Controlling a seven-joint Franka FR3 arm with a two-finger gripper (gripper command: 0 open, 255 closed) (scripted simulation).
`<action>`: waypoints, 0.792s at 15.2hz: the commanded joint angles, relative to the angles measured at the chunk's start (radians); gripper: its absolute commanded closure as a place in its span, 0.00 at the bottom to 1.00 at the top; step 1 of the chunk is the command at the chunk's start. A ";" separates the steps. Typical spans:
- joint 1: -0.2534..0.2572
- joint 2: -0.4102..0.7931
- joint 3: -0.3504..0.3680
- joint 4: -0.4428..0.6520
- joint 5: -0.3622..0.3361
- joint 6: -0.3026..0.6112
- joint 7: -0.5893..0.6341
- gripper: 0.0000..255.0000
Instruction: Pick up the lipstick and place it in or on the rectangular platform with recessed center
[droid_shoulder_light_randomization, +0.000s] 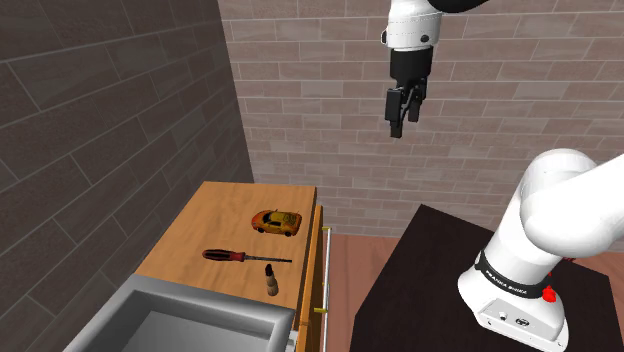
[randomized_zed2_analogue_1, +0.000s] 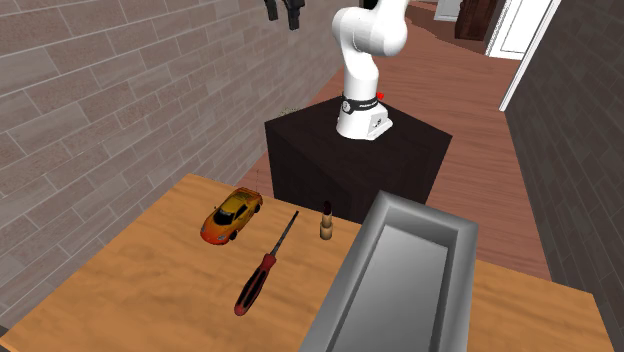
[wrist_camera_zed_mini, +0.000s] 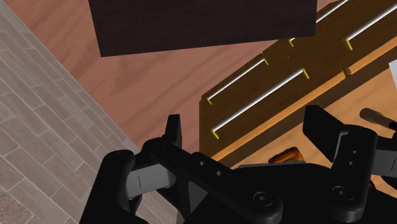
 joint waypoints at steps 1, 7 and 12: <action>0.000 0.000 0.000 0.000 0.000 0.000 0.000 0.00; 0.051 0.086 0.099 -0.049 0.075 0.155 0.092 0.00; 0.089 0.194 0.183 -0.055 0.122 0.288 0.166 0.00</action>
